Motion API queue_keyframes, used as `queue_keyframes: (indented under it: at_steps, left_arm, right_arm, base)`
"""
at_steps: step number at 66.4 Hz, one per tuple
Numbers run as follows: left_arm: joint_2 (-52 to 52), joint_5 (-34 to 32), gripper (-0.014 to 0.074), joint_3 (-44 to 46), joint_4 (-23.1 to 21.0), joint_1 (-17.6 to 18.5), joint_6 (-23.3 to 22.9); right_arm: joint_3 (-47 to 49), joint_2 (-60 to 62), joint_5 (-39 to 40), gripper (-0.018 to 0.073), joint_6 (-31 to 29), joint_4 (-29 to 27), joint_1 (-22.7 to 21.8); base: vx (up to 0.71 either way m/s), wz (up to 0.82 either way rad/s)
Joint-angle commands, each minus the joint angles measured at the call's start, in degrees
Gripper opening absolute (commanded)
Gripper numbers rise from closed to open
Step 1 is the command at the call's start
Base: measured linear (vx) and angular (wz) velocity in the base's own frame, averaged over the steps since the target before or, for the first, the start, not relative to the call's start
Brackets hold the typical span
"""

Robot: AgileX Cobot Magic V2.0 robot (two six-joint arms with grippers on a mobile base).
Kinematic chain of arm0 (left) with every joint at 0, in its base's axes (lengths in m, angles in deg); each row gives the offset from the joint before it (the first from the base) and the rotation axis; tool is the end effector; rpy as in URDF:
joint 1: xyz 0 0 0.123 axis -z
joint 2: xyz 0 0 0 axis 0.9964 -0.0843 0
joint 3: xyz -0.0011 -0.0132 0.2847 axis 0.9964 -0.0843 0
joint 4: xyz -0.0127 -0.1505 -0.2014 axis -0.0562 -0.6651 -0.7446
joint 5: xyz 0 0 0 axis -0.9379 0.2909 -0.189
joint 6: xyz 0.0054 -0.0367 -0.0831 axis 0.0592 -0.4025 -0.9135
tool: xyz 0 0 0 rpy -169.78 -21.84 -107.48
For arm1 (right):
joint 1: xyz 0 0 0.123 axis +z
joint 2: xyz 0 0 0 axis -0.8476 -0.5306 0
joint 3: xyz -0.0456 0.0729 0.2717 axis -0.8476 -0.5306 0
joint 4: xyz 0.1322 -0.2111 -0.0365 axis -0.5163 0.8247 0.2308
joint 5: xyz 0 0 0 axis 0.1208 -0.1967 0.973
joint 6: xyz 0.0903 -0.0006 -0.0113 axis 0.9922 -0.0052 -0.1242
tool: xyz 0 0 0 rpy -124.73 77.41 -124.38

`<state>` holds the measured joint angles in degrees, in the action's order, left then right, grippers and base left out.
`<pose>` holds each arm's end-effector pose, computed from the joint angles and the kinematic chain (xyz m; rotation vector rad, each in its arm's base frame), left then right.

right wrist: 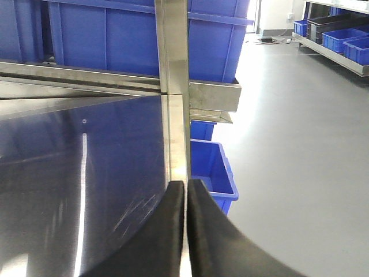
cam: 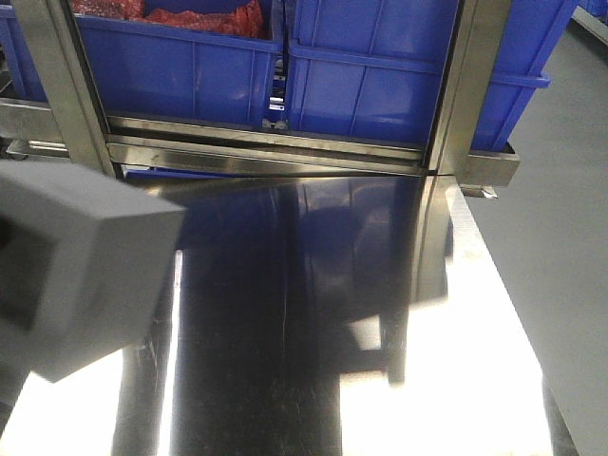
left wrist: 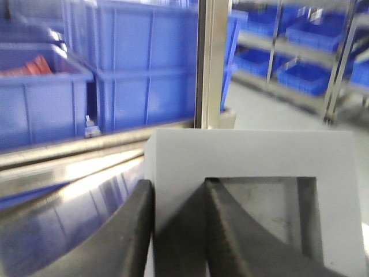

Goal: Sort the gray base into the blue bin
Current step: 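Hold the gray block in the left gripper while the base backs away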

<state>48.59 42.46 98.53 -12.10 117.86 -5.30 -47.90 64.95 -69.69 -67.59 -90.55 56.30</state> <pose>0.0889 -0.0539 0.3758 0.3910 1.6874 -0.4633 0.0561 -0.0013 0.1839 0.0434 1.7278 -0.0017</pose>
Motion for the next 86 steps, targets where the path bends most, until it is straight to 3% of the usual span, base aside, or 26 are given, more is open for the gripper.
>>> queue_keyframes:
  at_steps: [1,28,86]
  left_arm:
    - [5.9,-7.0,-0.0006,-2.0,0.0,0.2,-0.8]
    - [23.1,-7.3,-0.0006,-12.9,0.0,0.2,-0.8]
    - [23.2,-7.3,-0.0006,-13.2,0.0,0.2,-0.8]
  right_arm:
    - [-0.1,-1.0,4.1,-0.0005,-0.7,0.3,-0.2]
    - [-0.1,-1.0,4.1,-0.0005,-0.7,0.3,-0.2]
    - [-0.1,-1.0,4.1,-0.0005,-0.7,0.3,-0.2]
  base:
    - [0.0,0.0]
    - [0.0,0.0]
    - [0.0,0.0]
